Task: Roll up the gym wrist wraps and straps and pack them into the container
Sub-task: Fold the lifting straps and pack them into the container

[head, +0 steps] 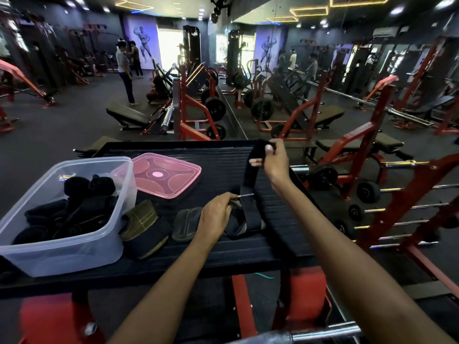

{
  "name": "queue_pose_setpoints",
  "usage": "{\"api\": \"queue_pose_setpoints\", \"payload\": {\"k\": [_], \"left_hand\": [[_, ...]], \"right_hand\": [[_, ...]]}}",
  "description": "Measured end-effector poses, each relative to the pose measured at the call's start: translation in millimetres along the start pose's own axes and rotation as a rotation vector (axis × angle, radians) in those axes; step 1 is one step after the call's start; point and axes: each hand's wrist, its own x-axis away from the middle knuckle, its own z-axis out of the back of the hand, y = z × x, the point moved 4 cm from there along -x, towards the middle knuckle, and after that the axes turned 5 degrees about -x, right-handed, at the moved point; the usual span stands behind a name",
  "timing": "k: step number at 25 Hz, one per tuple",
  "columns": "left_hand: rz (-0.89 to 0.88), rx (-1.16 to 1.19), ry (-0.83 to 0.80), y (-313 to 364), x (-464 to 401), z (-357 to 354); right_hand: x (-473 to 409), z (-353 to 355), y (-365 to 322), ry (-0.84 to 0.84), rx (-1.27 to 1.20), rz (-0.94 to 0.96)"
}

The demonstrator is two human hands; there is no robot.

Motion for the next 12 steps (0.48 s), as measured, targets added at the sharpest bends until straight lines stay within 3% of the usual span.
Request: {"api": "queue_pose_setpoints", "payload": {"k": [7, 10, 12], "left_hand": [[0.324, 0.053, 0.011, -17.8, -3.8, 2.3], [0.377, 0.024, -0.025, -22.8, -5.0, -0.7], [0.294, 0.051, -0.051, -22.3, -3.6, -2.3]], "right_hand": [[52.3, 18.2, 1.4, 0.049, -0.081, 0.118], [74.2, 28.8, 26.8, 0.027, -0.048, -0.166], [76.2, 41.0, 30.5, 0.056, -0.108, -0.322]]}}
